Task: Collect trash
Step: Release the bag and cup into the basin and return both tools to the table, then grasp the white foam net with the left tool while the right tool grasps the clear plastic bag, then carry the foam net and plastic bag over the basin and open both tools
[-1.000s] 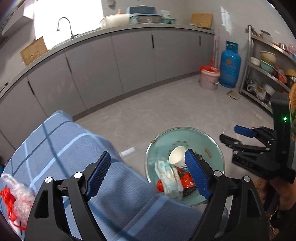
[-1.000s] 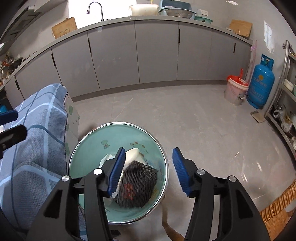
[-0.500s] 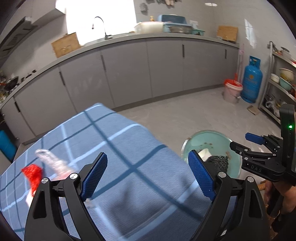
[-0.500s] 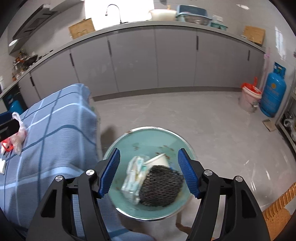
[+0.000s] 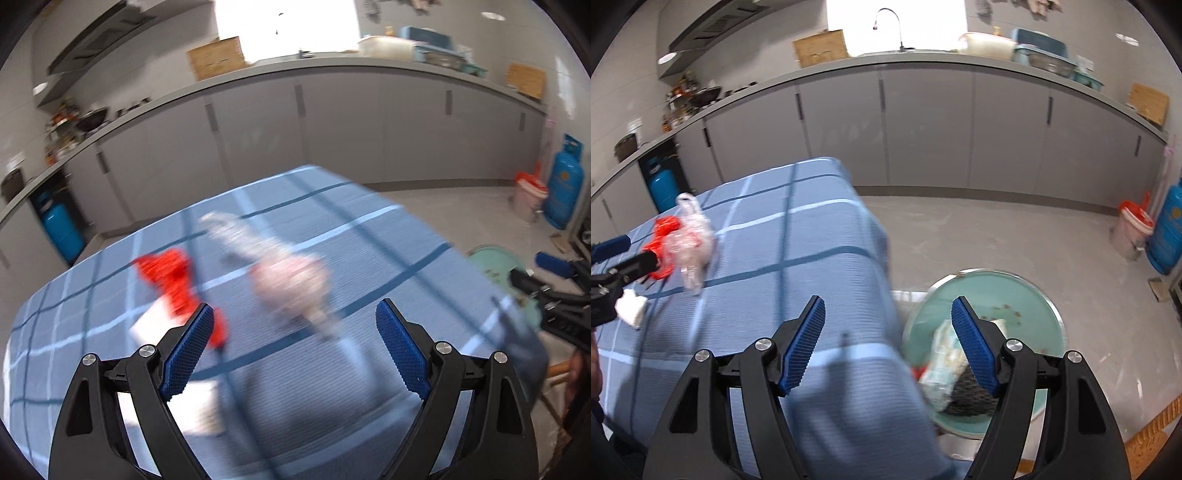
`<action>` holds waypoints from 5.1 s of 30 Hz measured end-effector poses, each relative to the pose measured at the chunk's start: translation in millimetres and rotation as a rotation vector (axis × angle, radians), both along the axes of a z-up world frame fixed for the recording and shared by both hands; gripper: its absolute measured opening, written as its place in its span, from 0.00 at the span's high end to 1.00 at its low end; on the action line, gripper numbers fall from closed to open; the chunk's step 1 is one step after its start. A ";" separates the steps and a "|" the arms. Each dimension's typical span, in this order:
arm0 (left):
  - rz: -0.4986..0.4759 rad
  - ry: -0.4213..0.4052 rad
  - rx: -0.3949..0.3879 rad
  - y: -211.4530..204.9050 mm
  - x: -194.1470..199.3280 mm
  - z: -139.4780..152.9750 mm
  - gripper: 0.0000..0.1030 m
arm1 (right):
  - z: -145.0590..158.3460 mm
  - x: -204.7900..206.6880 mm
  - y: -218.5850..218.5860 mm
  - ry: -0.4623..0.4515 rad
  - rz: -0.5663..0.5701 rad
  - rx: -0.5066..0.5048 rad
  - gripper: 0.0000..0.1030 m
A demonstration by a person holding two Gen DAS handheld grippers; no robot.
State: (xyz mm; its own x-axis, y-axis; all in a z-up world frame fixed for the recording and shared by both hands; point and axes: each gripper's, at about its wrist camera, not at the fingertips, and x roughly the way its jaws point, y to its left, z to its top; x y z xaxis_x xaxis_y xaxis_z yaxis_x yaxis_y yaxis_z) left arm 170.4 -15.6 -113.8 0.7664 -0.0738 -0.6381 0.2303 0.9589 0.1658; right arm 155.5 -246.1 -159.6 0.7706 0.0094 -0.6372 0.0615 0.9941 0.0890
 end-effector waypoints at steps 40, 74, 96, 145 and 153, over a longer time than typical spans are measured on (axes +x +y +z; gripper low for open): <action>0.335 0.207 -0.003 119.6 25.1 -60.7 0.23 | -5.7 11.4 90.8 0.005 0.188 0.037 0.21; 0.389 0.084 0.044 175.2 12.3 -24.8 0.73 | 23.3 110.0 181.3 -0.025 0.344 -0.022 0.21; 0.403 0.057 0.055 188.2 25.6 -20.9 0.73 | 1.9 118.9 200.1 0.066 0.405 -0.033 0.67; -0.082 -0.109 0.052 -37.3 31.5 53.9 0.73 | 47.3 24.9 43.9 -0.101 0.135 0.070 0.68; -0.221 -0.109 0.029 -100.6 23.6 49.6 0.73 | 32.0 10.1 -17.9 -0.070 0.009 0.064 0.68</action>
State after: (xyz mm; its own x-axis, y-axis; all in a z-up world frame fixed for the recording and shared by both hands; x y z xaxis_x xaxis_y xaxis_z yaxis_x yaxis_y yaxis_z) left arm 193.9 -116.2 -64.2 0.7983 -0.2301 -0.5566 0.4132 0.8816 0.2281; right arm 165.6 -264.0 -127.6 0.8132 0.0553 -0.5794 0.0439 0.9868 0.1558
